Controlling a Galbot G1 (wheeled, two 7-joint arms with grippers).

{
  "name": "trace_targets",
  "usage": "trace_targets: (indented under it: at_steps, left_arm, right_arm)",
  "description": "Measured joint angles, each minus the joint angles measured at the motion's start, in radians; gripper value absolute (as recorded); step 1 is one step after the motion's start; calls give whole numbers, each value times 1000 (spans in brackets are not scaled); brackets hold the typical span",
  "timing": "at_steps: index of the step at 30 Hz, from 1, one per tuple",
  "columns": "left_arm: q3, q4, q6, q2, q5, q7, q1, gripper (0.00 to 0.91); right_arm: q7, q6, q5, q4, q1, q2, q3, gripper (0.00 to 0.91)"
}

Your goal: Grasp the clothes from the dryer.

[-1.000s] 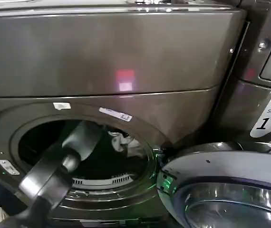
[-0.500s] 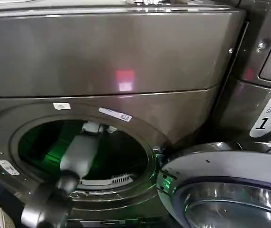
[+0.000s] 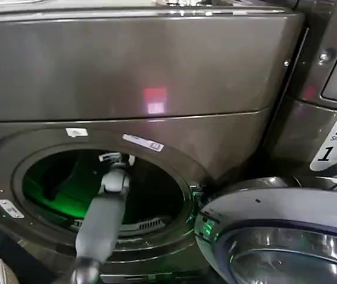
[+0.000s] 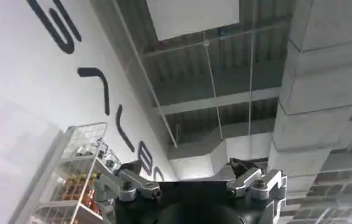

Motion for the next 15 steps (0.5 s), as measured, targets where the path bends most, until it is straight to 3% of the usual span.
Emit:
trace_targets:
  at_steps: [15]
  left_arm:
    - [11,-263,19,-5,55,-70,185,0]
  right_arm:
    - [-7,-13,2,1,-8,1,18,907]
